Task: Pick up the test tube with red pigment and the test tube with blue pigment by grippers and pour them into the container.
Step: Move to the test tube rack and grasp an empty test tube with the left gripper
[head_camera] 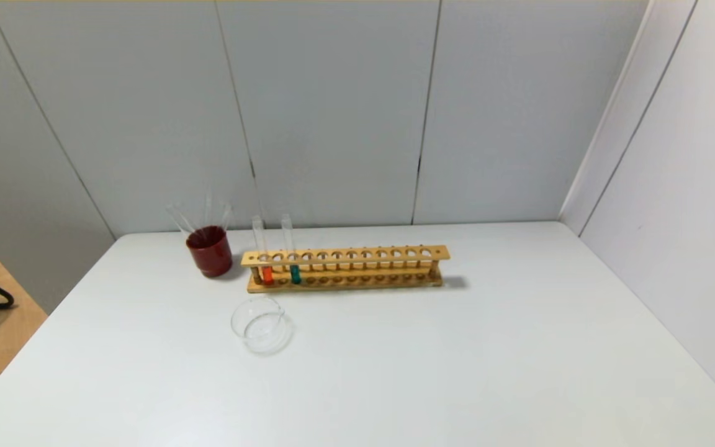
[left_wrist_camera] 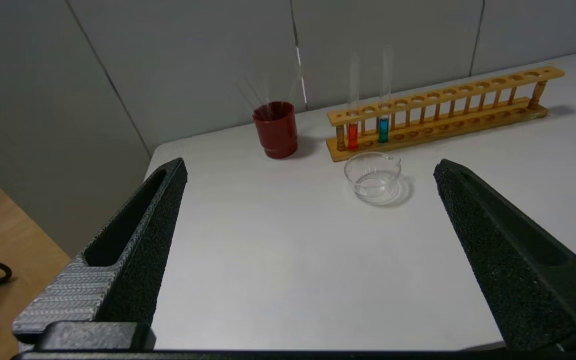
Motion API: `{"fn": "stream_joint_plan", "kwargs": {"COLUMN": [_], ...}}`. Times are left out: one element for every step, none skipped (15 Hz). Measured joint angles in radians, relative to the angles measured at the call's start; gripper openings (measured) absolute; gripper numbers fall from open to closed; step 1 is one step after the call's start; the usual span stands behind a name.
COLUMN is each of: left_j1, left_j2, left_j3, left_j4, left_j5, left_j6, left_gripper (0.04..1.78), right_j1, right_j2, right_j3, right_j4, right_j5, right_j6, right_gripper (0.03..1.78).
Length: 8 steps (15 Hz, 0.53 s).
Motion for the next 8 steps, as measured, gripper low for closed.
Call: {"fn": "stream_joint_plan", "kwargs": {"left_j1": [-0.002,-0.004,-0.005,-0.007,-0.01,-0.012,-0.014,-0.016], "left_j2": [0.053,0.103,0.161,0.227,0.288,0.354,0.415,0.474], "left_j3": [-0.069,-0.129,-0.193,-0.258,-0.31,-0.357,-0.395,-0.427], "left_j4": [0.01,0.016,0.023,0.029,0.034,0.034,0.035,0.033], "left_j5": [-0.003,-0.004,-0.005,-0.007,-0.009,-0.01,-0.013,-0.019], "left_j6": [0.009,0.014,0.018,0.023,0.025,0.025,0.024,0.02], "left_gripper": [1.74,1.74,1.74,1.74,1.74,1.74,1.74,1.74], "right_j1": [0.0,0.0,0.0,0.0,0.0,0.0,0.0,0.0], "right_j2": [0.0,0.0,0.0,0.0,0.0,0.0,0.0,0.0], "right_j3": [0.0,0.0,0.0,0.0,0.0,0.0,0.0,0.0], "right_j4": [0.0,0.0,0.0,0.0,0.0,0.0,0.0,0.0], "right_j5": [0.0,0.0,0.0,0.0,0.0,0.0,0.0,0.0], "right_j6": [0.0,0.0,0.0,0.0,0.0,0.0,0.0,0.0], "right_gripper": [1.75,1.75,1.75,1.75,1.75,1.75,1.75,1.75]}}
